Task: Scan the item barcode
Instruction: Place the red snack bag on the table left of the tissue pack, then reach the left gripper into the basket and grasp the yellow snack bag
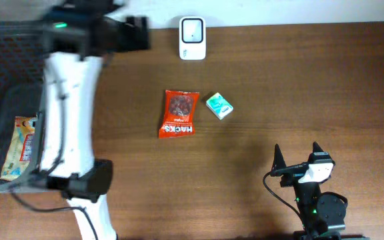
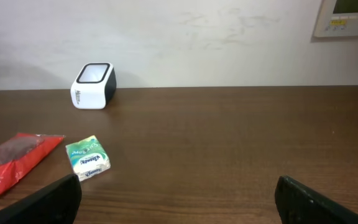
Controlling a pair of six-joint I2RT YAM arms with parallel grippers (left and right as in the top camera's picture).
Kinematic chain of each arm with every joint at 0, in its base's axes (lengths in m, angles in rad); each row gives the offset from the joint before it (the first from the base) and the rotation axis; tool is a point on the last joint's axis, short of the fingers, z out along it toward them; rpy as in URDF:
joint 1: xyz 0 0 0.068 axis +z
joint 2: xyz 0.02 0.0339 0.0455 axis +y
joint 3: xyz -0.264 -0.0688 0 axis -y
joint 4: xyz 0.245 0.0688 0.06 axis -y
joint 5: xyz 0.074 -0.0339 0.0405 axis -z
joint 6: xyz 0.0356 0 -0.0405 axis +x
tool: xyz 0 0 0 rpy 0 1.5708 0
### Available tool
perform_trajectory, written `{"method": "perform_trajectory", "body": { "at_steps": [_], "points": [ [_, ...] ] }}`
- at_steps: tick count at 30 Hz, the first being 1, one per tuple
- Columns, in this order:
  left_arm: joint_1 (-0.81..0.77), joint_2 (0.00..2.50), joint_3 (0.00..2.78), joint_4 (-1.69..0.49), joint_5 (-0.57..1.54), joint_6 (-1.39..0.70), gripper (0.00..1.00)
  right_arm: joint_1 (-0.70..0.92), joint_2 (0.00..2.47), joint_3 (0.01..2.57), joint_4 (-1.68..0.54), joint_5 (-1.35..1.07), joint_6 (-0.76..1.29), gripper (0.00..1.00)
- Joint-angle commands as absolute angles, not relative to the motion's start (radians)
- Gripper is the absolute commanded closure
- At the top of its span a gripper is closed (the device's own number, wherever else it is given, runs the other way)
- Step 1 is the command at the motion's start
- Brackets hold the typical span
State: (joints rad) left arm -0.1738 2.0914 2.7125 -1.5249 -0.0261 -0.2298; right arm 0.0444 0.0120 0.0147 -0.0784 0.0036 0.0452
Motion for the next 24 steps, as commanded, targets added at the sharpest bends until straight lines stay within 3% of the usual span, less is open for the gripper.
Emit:
{"method": "perform_trajectory", "body": {
  "at_steps": [1, 4, 5, 7, 9, 10, 15, 19, 24],
  "points": [
    [0.032, 2.012, 2.829, -1.593, -0.061, -0.221, 0.01, 0.039, 0.006, 0.006, -0.081, 0.012, 0.046, 0.02],
    [0.235, 1.993, 2.829, -1.637, -0.061, -0.221, 0.03, 0.039, 0.006, 0.006, -0.081, 0.012, 0.046, 0.02],
    [0.316, 1.995, 2.823, -1.641, -0.06, -0.222, 0.1, 0.039, 0.006, 0.006, -0.081, 0.012, 0.046, 0.02],
    [0.43, 1.995, 2.803, -1.64, -0.051, -0.222, 0.11, 0.039, 0.006, 0.006, -0.081, 0.012, 0.046, 0.02],
    [0.529, 1.995, 2.744, -1.631, -0.049, -0.221, 0.23, 0.039, 0.006, 0.006, -0.081, 0.012, 0.046, 0.02],
    [0.558, 1.995, 2.697, -1.629, -0.049, -0.214, 0.24, 0.039, 0.006, 0.006, -0.081, 0.012, 0.046, 0.02],
    [0.579, 1.995, 2.38, -1.582, -0.052, -0.162, 0.29, 0.039, 0.006, 0.006, -0.081, 0.012, 0.046, 0.02],
    [0.579, 1.995, 2.054, -1.404, -0.058, -0.155, 0.32, 0.039, 0.006, 0.006, -0.081, 0.012, 0.046, 0.02],
    [0.579, 1.995, 1.804, -1.187, -0.057, -0.114, 0.25, 0.039, 0.006, 0.006, -0.081, 0.012, 0.046, 0.02]
  ]
}}
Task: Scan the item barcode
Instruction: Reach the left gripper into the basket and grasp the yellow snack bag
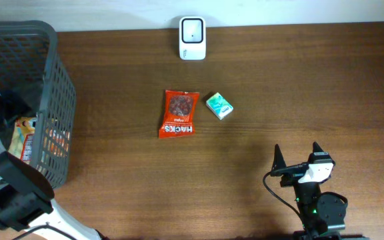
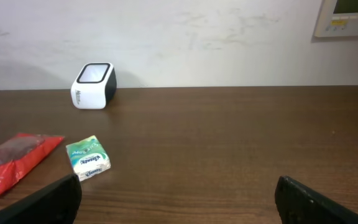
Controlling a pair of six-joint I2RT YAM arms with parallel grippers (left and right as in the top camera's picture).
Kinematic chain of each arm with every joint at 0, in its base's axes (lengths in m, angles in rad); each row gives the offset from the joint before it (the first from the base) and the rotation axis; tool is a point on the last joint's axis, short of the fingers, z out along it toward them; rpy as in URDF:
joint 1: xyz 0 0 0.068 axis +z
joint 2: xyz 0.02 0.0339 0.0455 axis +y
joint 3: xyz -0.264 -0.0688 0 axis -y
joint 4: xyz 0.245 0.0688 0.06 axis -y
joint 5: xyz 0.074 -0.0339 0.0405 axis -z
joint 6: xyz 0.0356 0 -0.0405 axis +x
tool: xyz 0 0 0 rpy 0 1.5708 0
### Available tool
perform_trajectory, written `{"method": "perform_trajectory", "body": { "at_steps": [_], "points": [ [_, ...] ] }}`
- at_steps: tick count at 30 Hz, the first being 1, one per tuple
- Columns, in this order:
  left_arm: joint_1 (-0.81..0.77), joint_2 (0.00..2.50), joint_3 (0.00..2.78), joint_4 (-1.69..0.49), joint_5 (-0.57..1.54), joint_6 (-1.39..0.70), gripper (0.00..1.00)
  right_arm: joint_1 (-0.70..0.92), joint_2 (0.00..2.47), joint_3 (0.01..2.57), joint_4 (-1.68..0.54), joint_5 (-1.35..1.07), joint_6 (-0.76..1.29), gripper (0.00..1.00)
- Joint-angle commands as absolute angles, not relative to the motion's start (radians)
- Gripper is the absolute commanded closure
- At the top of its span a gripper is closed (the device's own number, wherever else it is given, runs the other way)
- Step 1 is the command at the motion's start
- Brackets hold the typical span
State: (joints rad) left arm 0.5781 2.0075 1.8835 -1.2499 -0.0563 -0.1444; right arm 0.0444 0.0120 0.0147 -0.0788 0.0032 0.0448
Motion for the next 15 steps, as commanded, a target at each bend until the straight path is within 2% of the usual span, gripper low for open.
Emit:
{"method": "perform_trajectory", "body": {
  "at_steps": [1, 4, 12, 13, 15],
  "points": [
    [0.579, 1.995, 1.777, -1.152, -0.057, -0.114, 0.24, 0.039, 0.006, 0.006, -0.081, 0.012, 0.046, 0.02],
    [0.579, 1.997, 1.701, -1.075, 0.017, -0.083, 0.31, 0.039, 0.006, 0.006, -0.081, 0.012, 0.046, 0.02],
    [0.579, 1.997, 1.505, -0.961, 0.018, -0.052, 0.2, 0.039, 0.006, 0.006, -0.081, 0.012, 0.046, 0.02],
    [0.579, 1.997, 1.489, -0.95, 0.007, -0.052, 0.22, 0.039, 0.006, 0.006, -0.081, 0.012, 0.046, 0.02],
    [0.579, 1.997, 1.465, -0.939, -0.004, -0.052, 0.35, 0.039, 0.006, 0.006, -0.081, 0.012, 0.046, 0.01]
  ]
}}
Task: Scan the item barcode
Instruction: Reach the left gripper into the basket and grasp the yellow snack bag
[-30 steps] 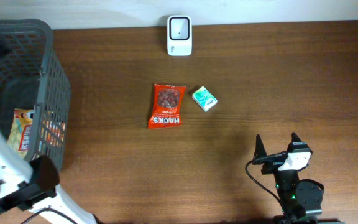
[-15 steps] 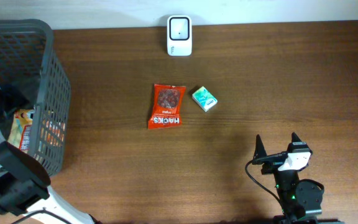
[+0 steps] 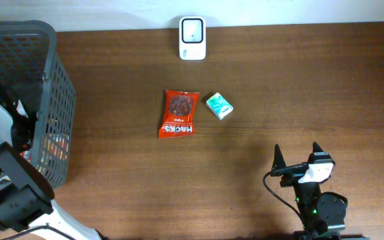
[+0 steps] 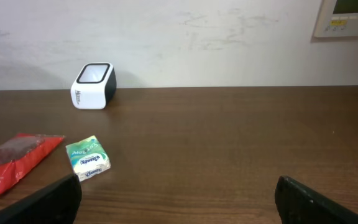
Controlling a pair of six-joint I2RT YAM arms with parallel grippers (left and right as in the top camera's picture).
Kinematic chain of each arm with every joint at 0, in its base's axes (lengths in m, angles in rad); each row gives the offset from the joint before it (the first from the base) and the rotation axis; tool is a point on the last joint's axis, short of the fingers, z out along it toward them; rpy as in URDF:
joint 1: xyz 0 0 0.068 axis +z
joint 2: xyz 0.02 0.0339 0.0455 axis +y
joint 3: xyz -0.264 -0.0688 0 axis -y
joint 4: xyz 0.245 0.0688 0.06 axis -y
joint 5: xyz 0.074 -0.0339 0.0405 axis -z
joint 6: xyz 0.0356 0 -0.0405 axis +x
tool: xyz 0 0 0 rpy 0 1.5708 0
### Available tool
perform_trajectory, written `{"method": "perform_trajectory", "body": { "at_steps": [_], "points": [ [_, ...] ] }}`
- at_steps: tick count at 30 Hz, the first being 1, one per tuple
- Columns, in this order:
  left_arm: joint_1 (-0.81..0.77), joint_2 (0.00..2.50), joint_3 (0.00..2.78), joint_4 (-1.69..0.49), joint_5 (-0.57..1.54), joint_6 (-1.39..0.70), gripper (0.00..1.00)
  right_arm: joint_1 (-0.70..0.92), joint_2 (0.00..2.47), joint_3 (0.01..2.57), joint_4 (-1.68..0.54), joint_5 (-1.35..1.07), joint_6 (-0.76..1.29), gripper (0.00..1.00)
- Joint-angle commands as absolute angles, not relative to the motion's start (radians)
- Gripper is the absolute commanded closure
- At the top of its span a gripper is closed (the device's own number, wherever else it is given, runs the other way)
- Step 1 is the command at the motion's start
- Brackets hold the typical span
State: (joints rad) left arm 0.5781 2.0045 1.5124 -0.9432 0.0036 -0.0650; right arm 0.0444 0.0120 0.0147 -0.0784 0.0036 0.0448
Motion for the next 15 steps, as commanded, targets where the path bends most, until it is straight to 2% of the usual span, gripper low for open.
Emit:
{"method": "perform_trajectory", "body": {
  "at_steps": [1, 2, 5, 8, 15],
  "points": [
    [0.579, 1.997, 1.464, -0.931, -0.018, -0.052, 0.44, 0.039, 0.006, 0.006, -0.081, 0.012, 0.046, 0.02],
    [0.579, 1.997, 1.464, -0.918, -0.045, -0.052, 0.61, 0.039, 0.006, 0.006, -0.081, 0.012, 0.046, 0.02],
    [0.579, 1.996, 1.467, -0.893, -0.048, -0.06, 1.0, 0.039, 0.006, 0.006, -0.081, 0.012, 0.046, 0.02],
    [0.579, 1.99, 1.496, -0.904, -0.037, -0.059, 1.0, 0.039, 0.006, 0.006, -0.081, 0.012, 0.046, 0.02],
    [0.579, 1.771, 1.848, -1.039, 0.254, -0.059, 1.0, 0.039, 0.006, 0.006, -0.081, 0.012, 0.046, 0.02]
  ]
}}
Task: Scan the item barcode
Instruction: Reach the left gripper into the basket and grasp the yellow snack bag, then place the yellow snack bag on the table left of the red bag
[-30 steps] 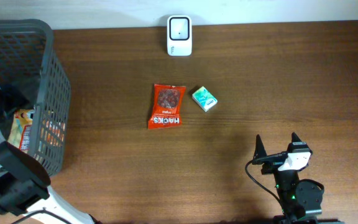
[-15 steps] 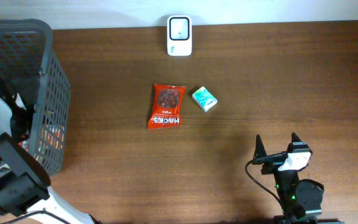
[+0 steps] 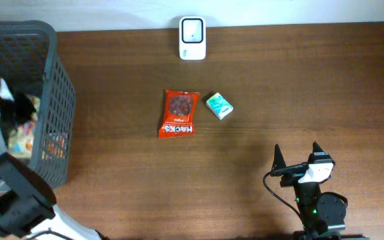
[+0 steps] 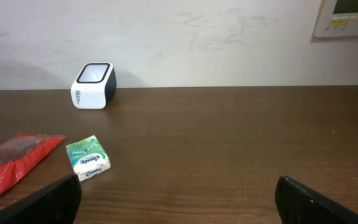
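A white barcode scanner stands at the table's far edge. A red snack packet and a small green tissue pack lie flat mid-table. My left gripper is down inside the grey mesh basket, right over a yellow packet; its jaws are dark and unclear. My right gripper rests open near the front right, far from every item, nothing between its fingers.
The basket fills the left end of the table, and the white left arm reaches into it from the front. A wall with a control panel runs behind the table's far edge.
The left gripper has shifted inside the basket, toward its far side and a little right. The yellow packet looks slightly displaced. The right arm and the table items are unchanged.
First the left arm stretched, blurred, over the basket with its gripper near the far edge of the table. Then it was down at the basket's left side, then over the yellow packet, where it now stays. The right gripper stayed open and still throughout.
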Controlling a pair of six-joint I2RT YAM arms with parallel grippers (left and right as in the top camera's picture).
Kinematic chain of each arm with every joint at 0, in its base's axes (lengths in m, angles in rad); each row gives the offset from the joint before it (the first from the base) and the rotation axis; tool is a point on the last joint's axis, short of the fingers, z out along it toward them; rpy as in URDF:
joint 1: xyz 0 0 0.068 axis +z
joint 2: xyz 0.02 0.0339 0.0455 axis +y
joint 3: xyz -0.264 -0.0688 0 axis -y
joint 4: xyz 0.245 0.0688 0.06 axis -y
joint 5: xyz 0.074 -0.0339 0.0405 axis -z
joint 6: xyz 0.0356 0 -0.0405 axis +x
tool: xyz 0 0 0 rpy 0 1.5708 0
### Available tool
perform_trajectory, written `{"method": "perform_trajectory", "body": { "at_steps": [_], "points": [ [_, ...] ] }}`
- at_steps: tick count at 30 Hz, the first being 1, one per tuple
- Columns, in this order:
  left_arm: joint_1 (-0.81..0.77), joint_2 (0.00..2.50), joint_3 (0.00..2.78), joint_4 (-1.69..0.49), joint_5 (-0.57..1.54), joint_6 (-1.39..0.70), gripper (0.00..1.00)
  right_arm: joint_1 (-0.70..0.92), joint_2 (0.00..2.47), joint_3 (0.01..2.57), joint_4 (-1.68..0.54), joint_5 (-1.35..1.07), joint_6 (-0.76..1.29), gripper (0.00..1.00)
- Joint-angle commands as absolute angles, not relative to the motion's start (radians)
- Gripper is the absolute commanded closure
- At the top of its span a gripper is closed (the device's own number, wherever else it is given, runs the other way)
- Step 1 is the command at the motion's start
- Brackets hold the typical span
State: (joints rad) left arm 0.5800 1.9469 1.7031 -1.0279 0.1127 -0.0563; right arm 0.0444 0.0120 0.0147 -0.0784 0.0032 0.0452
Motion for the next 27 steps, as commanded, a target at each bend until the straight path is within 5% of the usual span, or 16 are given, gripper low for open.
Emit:
{"method": "perform_trajectory", "body": {
  "at_steps": [1, 6, 10, 13, 18, 27],
  "points": [
    [0.579, 1.729, 1.861, -1.037, 0.271, -0.059, 1.0, 0.039, 0.006, 0.006, -0.081, 0.012, 0.046, 0.02],
    [0.578, 1.432, 1.868, -1.024, 0.297, -0.059, 1.0, 0.039, 0.006, 0.006, -0.081, 0.012, 0.046, 0.02],
    [0.528, 1.328, 1.867, -1.022, 0.615, -0.06, 1.0, 0.039, 0.006, 0.006, -0.081, 0.012, 0.046, 0.02],
    [0.402, 1.336, 1.867, -1.018, 0.785, -0.124, 1.0, 0.039, 0.006, 0.006, -0.081, 0.012, 0.046, 0.02],
    [0.159, 1.37, 1.867, -1.011, 0.783, -0.127, 1.0, 0.039, 0.006, 0.006, -0.081, 0.012, 0.046, 0.02],
    [-0.237, 1.677, 1.865, -1.093, 0.019, -0.461, 1.0, 0.039, 0.006, 0.006, -0.081, 0.012, 0.046, 0.02]
  ]
}}
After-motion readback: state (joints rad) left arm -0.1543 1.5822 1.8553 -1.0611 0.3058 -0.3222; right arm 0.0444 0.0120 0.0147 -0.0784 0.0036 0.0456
